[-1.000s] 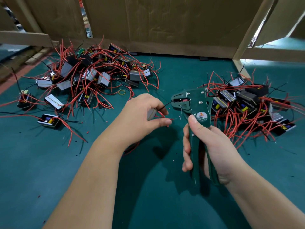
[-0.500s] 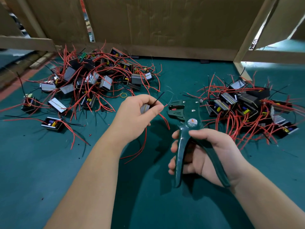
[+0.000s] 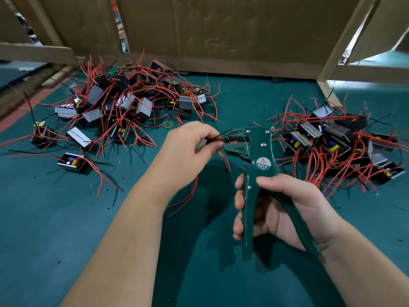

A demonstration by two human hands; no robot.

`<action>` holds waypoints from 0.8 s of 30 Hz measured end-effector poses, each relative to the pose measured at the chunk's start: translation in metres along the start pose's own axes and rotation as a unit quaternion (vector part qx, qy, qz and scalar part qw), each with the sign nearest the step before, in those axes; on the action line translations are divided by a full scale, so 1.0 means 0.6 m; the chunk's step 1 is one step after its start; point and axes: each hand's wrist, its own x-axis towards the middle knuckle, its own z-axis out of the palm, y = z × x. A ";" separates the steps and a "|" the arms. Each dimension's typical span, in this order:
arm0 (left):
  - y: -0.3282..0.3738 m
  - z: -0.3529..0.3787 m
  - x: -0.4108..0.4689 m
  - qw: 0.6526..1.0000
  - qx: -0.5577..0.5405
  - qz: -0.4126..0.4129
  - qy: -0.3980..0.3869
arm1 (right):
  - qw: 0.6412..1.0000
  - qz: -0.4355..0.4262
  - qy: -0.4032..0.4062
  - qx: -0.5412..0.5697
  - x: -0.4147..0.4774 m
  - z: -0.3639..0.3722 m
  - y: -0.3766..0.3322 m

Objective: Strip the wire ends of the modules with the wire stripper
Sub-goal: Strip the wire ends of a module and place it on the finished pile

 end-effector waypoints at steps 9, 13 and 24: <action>0.002 0.001 0.000 1.000 -0.009 -0.007 0.022 | 1.000 -0.005 0.006 -0.009 -0.003 0.002 -0.003; 0.002 0.001 0.000 1.000 -0.011 -0.002 0.028 | 0.999 -0.001 0.026 -0.023 -0.004 0.002 -0.002; 0.002 -0.002 0.000 0.996 -0.075 -0.048 0.009 | 0.999 0.022 0.013 -0.022 -0.006 0.000 -0.004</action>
